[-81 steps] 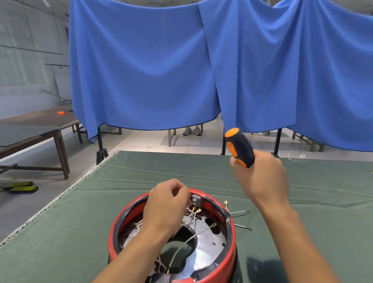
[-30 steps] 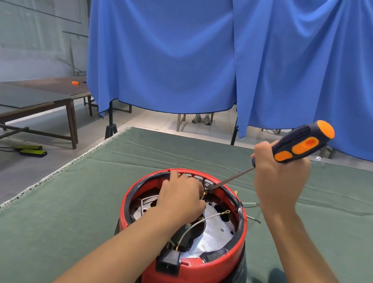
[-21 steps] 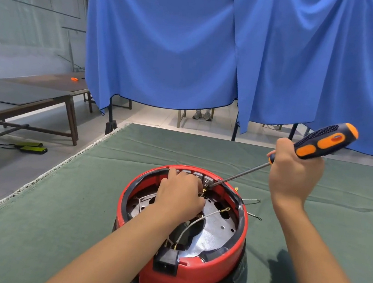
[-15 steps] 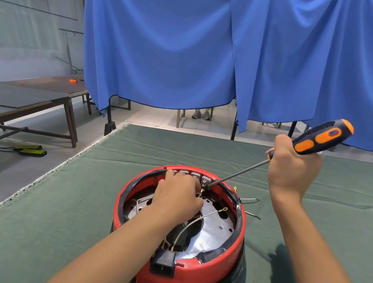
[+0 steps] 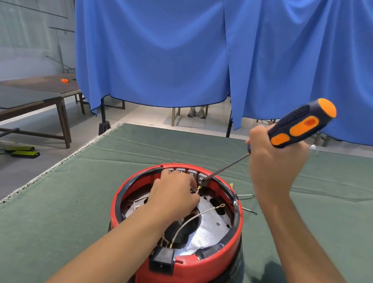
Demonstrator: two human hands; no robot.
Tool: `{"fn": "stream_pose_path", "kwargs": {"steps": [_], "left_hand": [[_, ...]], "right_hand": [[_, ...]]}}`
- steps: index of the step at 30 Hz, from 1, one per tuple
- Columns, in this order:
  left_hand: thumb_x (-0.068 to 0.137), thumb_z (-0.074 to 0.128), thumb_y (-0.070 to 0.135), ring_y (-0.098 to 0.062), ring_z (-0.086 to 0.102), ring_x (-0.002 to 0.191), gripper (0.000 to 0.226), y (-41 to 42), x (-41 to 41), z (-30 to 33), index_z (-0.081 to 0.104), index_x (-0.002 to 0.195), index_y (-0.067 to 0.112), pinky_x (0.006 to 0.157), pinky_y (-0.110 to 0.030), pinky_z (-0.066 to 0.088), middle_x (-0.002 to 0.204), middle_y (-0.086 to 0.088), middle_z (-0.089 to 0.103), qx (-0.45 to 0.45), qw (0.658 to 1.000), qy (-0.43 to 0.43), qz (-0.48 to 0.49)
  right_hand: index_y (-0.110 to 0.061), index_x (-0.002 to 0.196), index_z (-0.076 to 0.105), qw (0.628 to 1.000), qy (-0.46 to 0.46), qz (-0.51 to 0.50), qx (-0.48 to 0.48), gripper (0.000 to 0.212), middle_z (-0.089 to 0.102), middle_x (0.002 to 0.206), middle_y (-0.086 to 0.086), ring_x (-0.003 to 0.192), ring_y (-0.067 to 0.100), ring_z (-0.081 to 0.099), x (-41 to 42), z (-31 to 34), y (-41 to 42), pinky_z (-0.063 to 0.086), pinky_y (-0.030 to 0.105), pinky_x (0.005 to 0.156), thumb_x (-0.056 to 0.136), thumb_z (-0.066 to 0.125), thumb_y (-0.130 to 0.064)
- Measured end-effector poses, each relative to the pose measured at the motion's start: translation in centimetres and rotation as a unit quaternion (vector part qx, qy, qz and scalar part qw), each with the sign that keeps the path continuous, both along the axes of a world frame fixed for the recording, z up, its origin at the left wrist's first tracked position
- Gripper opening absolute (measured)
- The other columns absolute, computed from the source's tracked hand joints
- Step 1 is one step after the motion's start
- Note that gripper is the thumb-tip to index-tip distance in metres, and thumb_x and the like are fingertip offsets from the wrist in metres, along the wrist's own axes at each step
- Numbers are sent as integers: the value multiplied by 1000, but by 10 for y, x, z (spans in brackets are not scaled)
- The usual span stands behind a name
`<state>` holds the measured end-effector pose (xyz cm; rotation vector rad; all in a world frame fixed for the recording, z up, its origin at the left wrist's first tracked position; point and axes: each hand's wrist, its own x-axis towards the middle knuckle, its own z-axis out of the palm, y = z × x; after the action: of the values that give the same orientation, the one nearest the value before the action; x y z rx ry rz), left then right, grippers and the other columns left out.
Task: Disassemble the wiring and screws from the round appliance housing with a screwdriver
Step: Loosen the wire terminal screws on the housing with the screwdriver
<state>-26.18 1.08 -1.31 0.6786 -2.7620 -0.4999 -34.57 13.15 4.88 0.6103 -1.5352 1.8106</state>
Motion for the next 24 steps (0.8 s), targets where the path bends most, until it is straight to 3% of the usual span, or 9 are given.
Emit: {"fn": "stream_pose_path", "kwargs": {"steps": [2,7,24], "left_hand": [[88,55,29,-24,34,125,28,-1,0,0,63,115,27,93,-37,37,118,-3,60,2,1000,1,1],[88,55,29,-24,36,123,28,-1,0,0,63,114,27,91,-36,36,119,-4,60,11,1000,7,2],[90,55,32,-24,35,124,28,-1,1,0,63,116,27,95,-37,33,125,-4,56,16,1000,5,2]], "right_hand": [[2,50,44,999,30,-22,31,36,43,45,17,45,36,43,7,-1,-3,41,40,44,68,53,-28],[3,51,45,997,60,-16,54,38,44,45,20,43,35,43,14,-2,-4,42,42,43,68,51,-30],[3,56,51,999,26,-19,40,35,51,47,23,43,35,48,17,-11,-6,45,42,43,66,53,-30]]}}
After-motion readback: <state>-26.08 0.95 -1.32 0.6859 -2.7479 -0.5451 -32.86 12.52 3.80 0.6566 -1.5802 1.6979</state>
